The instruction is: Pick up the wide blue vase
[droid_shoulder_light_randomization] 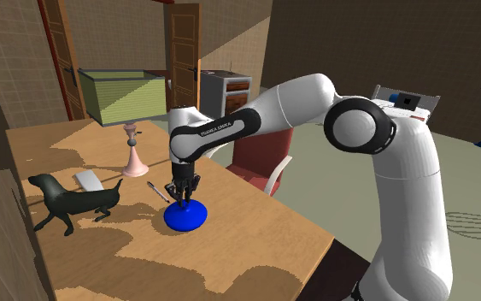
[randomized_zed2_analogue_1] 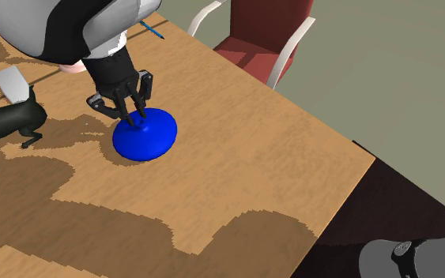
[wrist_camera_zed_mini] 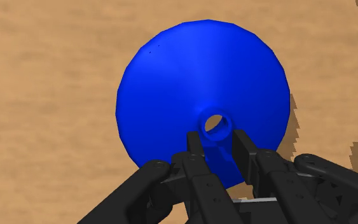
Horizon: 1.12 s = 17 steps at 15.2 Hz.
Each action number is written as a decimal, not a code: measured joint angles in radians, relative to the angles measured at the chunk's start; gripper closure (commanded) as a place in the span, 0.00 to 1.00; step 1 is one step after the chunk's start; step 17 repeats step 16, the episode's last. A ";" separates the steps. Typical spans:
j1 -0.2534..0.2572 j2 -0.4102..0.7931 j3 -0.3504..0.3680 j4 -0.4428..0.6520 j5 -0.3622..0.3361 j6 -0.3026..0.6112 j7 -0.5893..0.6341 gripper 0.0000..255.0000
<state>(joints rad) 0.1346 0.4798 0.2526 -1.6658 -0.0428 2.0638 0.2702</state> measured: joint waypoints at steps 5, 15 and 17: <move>-0.001 -0.022 0.003 0.020 0.005 -0.043 0.001 1.00; -0.005 -0.069 0.009 0.087 0.017 -0.157 -0.002 1.00; -0.005 -0.070 0.009 0.094 0.017 -0.164 -0.002 1.00</move>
